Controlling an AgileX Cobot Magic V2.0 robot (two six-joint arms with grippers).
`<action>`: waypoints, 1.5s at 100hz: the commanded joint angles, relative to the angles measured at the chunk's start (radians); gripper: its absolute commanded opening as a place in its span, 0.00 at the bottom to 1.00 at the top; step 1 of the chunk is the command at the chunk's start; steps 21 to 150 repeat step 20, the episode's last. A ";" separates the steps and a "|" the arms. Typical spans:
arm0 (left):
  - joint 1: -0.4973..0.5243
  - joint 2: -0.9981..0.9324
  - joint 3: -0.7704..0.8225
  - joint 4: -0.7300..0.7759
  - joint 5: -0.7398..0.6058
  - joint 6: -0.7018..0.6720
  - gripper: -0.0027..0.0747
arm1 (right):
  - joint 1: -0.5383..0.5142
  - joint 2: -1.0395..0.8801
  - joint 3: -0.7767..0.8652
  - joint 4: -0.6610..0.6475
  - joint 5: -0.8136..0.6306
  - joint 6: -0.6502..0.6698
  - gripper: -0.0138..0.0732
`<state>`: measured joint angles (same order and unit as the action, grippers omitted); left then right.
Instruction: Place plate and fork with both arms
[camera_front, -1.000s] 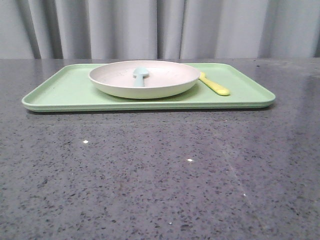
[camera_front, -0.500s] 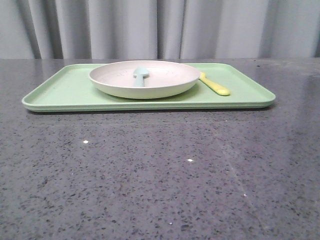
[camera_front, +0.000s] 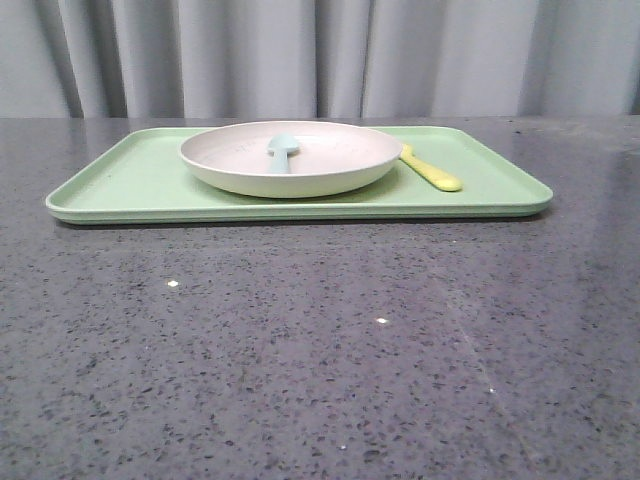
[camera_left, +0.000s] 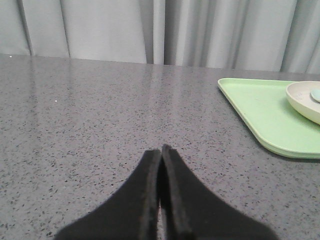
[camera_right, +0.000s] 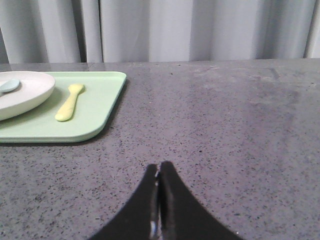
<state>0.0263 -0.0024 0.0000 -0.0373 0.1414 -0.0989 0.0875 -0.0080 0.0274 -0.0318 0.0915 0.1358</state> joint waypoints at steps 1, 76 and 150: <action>0.001 -0.033 0.013 -0.008 -0.079 -0.002 0.01 | -0.006 -0.027 -0.005 -0.004 -0.076 -0.012 0.08; 0.001 -0.033 0.013 -0.008 -0.079 -0.002 0.01 | -0.006 -0.027 -0.005 -0.004 -0.076 -0.012 0.08; 0.001 -0.033 0.013 -0.008 -0.079 -0.002 0.01 | -0.006 -0.027 -0.005 -0.004 -0.076 -0.012 0.08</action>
